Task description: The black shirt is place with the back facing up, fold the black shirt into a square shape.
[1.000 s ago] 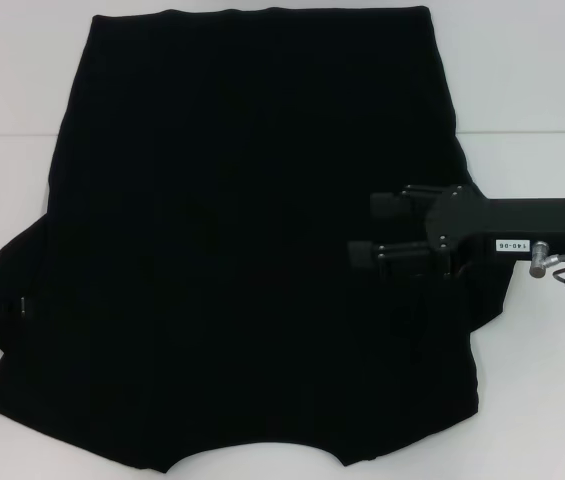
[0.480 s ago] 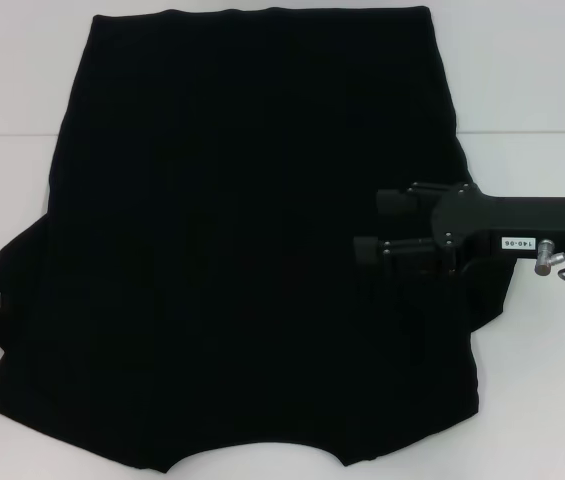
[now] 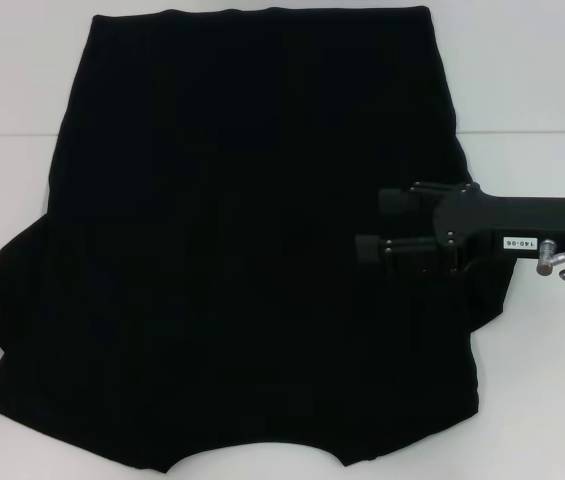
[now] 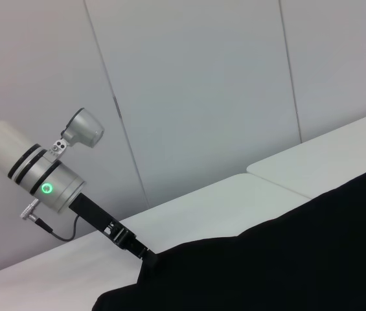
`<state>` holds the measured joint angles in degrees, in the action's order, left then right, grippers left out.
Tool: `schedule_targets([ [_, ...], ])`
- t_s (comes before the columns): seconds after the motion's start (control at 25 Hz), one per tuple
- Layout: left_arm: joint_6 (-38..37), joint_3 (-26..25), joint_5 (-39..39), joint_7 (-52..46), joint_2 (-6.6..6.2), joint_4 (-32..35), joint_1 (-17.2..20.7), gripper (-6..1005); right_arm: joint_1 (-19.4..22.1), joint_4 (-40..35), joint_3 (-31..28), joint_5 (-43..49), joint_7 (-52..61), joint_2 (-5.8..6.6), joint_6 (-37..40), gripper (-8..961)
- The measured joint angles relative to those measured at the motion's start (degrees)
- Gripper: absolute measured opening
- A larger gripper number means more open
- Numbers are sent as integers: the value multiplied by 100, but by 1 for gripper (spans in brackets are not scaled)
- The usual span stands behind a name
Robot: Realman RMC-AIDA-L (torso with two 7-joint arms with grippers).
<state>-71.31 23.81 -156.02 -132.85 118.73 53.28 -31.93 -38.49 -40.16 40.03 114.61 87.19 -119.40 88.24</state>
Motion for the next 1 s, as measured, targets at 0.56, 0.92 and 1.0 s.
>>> schedule_targets([
  [0.56, -63, -450, 2, -38, -88, 261, 57, 1, 15, 74, -162, -143, -16, -13, -15, 914],
  [0.92, -124, -800, 2, -13, -121, 355, 154, 2, 13, 132, -169, -159, -22, -12, -94, 915],
  [1.0, -125, -849, 2, -6, -122, 359, 182, 2, 8, 133, -178, -159, -22, -12, -100, 915],
])
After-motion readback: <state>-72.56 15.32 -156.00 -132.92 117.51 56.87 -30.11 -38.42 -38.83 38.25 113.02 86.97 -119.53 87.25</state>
